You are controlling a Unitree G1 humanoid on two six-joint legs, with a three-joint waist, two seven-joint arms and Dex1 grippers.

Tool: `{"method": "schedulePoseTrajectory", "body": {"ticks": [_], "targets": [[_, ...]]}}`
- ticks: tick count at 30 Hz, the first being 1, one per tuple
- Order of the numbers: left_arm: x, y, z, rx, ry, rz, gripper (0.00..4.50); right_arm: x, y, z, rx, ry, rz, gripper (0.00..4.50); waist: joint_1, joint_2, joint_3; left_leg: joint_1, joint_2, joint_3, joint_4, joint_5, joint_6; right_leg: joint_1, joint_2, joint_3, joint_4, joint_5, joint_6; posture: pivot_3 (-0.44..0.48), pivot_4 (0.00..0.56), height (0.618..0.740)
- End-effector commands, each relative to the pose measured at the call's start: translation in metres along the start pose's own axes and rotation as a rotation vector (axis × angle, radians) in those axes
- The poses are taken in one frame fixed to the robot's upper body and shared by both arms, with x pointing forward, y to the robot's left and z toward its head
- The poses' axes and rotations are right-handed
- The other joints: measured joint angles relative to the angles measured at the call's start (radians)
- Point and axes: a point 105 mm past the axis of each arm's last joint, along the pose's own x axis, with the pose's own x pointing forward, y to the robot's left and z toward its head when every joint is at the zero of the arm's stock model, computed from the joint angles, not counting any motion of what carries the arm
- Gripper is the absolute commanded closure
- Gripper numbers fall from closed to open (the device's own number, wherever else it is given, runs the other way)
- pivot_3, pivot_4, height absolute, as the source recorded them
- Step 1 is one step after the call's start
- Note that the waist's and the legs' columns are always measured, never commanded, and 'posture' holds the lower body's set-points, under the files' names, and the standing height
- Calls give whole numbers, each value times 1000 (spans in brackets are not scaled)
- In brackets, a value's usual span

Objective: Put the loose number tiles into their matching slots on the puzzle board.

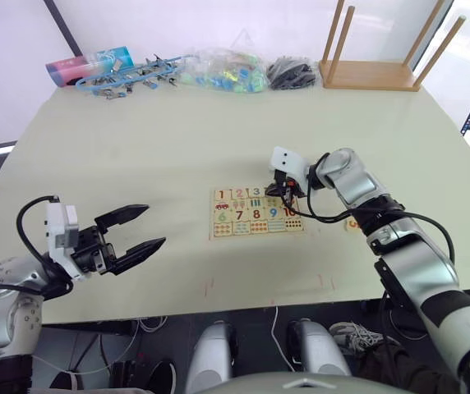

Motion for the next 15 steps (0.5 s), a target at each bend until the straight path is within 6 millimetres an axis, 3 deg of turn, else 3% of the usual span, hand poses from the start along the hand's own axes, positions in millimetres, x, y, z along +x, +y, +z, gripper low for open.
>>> {"method": "schedulePoseTrajectory", "body": {"ticks": [1,15], "targets": [[-3,0,7,35,4,0,0,-2,-4,11,-26,-31,-13,4421,0,0,0,0,0,0,0,0,0,0,0,0,0,0,0,0,150,737],[-4,1,8,36,6,3,0,0,-5,11,-25,-32,-18,4421,0,0,0,0,0,0,0,0,0,0,0,0,0,0,0,0,150,737]]}}
